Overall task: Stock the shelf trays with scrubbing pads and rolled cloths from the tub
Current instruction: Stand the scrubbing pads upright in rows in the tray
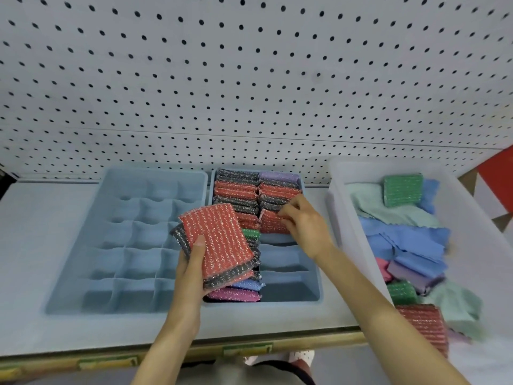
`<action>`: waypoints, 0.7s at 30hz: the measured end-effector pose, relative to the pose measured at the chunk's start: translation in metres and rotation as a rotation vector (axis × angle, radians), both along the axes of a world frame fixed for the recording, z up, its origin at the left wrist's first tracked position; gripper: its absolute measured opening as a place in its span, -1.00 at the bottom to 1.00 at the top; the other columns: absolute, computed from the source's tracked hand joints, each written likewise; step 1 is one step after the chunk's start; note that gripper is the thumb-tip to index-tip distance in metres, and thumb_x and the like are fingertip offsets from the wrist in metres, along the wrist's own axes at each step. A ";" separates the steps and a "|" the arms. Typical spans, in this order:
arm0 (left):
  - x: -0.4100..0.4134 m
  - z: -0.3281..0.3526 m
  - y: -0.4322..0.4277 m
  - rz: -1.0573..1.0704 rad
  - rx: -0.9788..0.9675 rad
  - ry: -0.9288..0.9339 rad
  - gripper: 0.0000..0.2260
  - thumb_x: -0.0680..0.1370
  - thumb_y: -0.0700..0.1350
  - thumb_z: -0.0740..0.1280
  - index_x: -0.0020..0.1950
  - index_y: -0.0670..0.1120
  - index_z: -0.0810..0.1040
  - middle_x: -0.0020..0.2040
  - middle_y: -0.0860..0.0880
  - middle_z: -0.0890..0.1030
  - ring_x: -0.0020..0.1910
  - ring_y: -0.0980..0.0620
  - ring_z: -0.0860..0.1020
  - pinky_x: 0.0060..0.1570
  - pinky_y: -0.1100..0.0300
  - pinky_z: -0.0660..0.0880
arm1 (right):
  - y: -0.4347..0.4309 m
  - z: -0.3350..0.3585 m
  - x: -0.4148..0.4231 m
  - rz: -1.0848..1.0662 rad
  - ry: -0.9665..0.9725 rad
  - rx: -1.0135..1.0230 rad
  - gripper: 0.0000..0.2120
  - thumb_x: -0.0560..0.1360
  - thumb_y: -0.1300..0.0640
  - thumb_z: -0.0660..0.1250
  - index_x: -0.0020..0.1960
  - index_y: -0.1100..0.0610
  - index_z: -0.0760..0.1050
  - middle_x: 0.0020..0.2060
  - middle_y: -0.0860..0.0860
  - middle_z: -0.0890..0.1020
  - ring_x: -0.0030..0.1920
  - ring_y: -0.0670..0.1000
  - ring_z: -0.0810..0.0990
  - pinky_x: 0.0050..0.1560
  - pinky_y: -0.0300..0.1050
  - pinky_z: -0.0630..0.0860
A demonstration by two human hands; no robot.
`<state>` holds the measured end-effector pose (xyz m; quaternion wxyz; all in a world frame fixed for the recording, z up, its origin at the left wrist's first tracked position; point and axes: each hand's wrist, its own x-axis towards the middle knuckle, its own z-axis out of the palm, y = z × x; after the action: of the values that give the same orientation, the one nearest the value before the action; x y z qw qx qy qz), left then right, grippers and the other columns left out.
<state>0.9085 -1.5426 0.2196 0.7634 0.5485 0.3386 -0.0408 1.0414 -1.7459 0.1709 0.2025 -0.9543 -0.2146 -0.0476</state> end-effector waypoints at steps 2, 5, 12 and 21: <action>0.000 0.001 0.001 -0.011 -0.004 -0.003 -0.45 0.39 0.29 0.23 0.36 0.16 0.36 0.18 0.06 0.59 0.13 0.01 0.56 0.10 0.00 0.49 | 0.001 0.019 -0.005 -0.149 0.102 0.247 -0.88 0.47 0.27 0.38 -0.02 0.11 0.61 -0.07 0.04 0.49 -0.21 -0.04 0.53 -0.16 -0.15 0.51; -0.001 0.007 0.000 -0.055 0.011 -0.025 -0.45 0.33 0.28 0.26 0.30 0.17 0.38 0.17 0.05 0.59 0.12 0.01 0.57 0.20 -0.05 0.46 | 0.017 0.068 -0.036 -0.312 0.374 0.710 -0.92 0.50 0.17 0.36 -0.05 0.00 0.57 -0.17 0.00 0.55 -0.26 -0.16 0.53 -0.17 -0.26 0.50; 0.000 0.027 -0.018 -0.153 0.104 -0.142 -0.56 0.35 0.25 0.21 0.22 0.25 0.37 0.11 0.16 0.58 0.03 0.21 0.58 -0.04 0.29 0.48 | 0.060 0.093 -0.104 -0.321 0.717 0.953 -0.76 0.40 0.15 0.47 0.03 0.02 0.52 -0.06 -0.08 0.67 -0.03 -0.12 0.63 -0.02 -0.23 0.57; -0.005 0.018 0.010 0.006 0.036 -0.042 -0.67 0.59 0.10 0.16 0.34 0.08 0.40 0.16 0.07 0.58 0.09 0.10 0.55 0.06 0.10 0.46 | -0.001 0.069 -0.059 -0.421 0.310 0.745 -0.78 0.54 0.32 0.26 0.09 0.06 0.53 -0.06 0.03 0.61 -0.14 -0.23 0.55 -0.04 -0.47 0.40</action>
<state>0.9030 -1.5328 0.2380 0.7605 0.5618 0.3249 -0.0209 0.9825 -1.7465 0.2396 0.5475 -0.8352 0.0487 -0.0184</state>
